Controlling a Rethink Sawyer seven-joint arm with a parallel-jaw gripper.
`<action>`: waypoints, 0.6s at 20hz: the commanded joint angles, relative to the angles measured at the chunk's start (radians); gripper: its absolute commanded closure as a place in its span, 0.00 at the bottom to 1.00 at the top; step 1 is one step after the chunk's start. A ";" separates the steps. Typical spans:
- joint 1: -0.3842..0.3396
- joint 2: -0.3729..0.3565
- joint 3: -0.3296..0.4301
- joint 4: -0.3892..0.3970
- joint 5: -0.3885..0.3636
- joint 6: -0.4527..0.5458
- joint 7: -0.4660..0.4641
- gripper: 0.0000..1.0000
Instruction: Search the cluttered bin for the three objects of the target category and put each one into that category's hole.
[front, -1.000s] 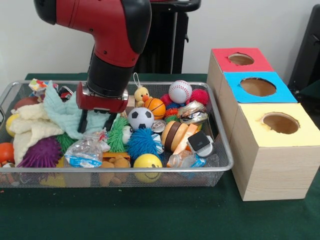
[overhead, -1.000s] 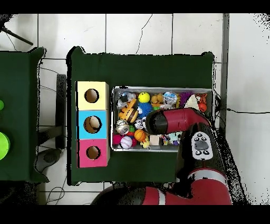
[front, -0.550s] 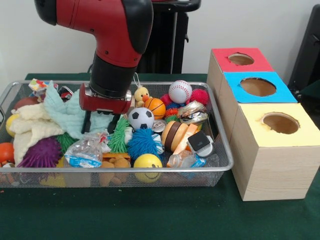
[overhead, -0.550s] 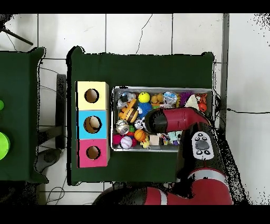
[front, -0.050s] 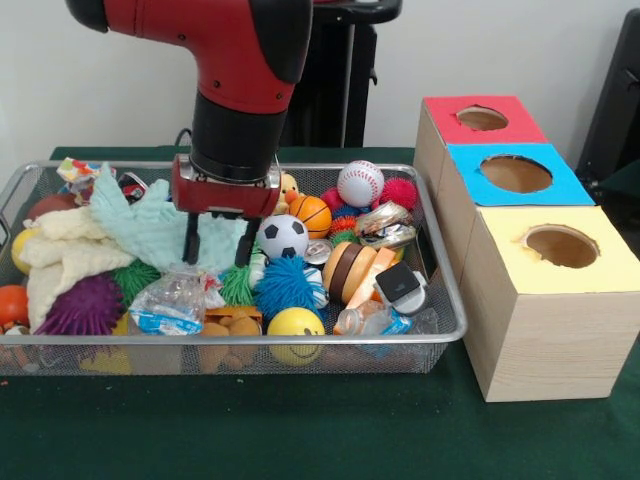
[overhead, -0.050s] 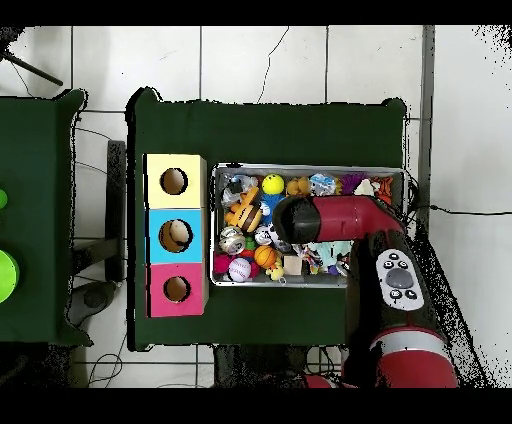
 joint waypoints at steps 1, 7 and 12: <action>0.007 -0.100 0.131 0.044 0.041 0.230 -0.144 0.00; 0.005 -0.068 0.156 -0.020 0.018 0.275 -0.154 0.00; 0.013 -0.036 0.148 -0.050 -0.031 0.220 -0.117 0.00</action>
